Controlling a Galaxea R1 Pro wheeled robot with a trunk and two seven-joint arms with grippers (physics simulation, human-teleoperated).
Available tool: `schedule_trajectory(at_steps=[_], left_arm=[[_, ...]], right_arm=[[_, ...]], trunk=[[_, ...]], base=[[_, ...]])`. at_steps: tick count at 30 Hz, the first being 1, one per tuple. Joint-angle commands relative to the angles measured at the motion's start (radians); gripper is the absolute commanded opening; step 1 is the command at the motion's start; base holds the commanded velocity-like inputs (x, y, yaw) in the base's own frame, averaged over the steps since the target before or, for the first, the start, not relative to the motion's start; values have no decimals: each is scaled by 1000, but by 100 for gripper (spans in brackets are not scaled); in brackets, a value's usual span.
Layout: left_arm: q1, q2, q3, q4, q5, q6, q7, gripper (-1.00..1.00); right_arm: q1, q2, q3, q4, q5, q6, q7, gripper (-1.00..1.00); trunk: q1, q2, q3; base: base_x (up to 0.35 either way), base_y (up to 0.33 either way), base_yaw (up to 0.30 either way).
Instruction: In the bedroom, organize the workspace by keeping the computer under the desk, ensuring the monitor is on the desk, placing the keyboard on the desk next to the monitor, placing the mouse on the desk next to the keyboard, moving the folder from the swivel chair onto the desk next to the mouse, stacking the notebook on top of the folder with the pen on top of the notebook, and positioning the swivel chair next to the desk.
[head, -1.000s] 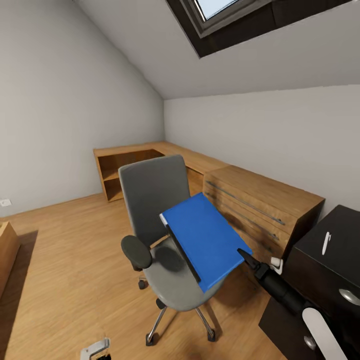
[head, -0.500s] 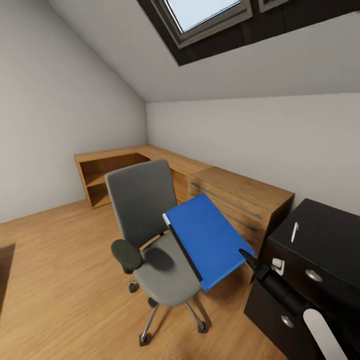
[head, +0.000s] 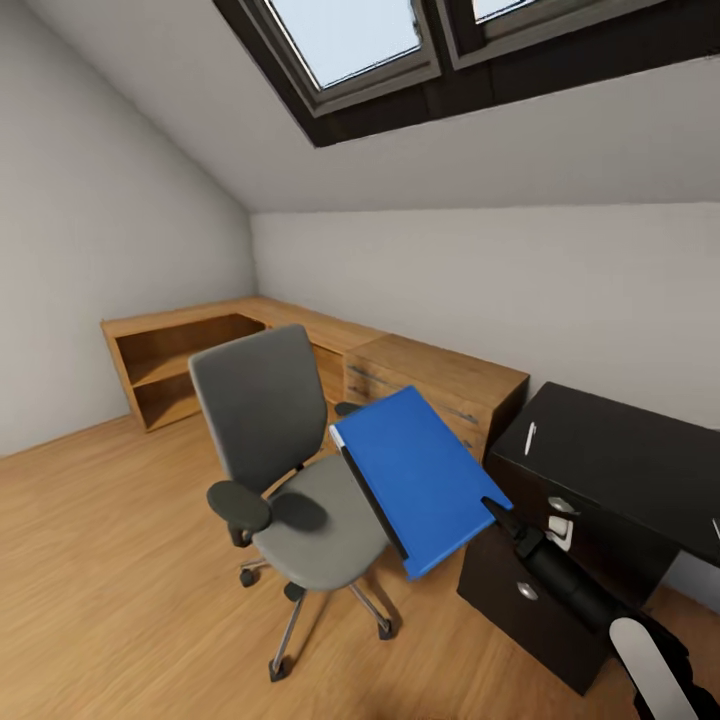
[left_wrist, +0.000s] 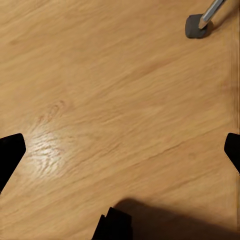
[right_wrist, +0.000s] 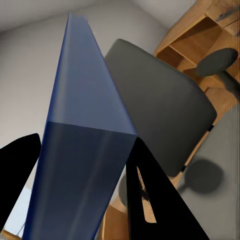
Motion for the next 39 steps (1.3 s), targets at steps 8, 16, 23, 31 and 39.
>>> schedule_trajectory(at_steps=[8, 16, 23, 31, 39], left_arm=[[0, -3, 2, 27, 2, -32, 2, 100], [0, -4, 0, 45, 0, -70, 2, 100], [0, -6, 0, 46, 0, -71, 2, 100], [0, -5, 0, 46, 1, -75, 2, 100], [0, -4, 0, 46, 2, -76, 4, 100]], right_arm=[[-1, 1, 0, 7, -7, 8, 2, -100], [-1, 3, 1, 16, -6, 7, -6, -100], [-1, 2, -2, 25, -7, 7, -6, -100], [-1, 2, -37, 31, -8, 8, -6, -100], [-1, 2, -78, 31, -8, 8, -6, -100]], trunk=[[-31, 56, 30], [-62, 112, 60], [-88, 161, 85], [-119, 217, 110], [-150, 273, 137]], base=[[-4, 3, -271], [0, 0, -271], [0, 0, -170], [0, 0, -8], [0, 0, -144]])
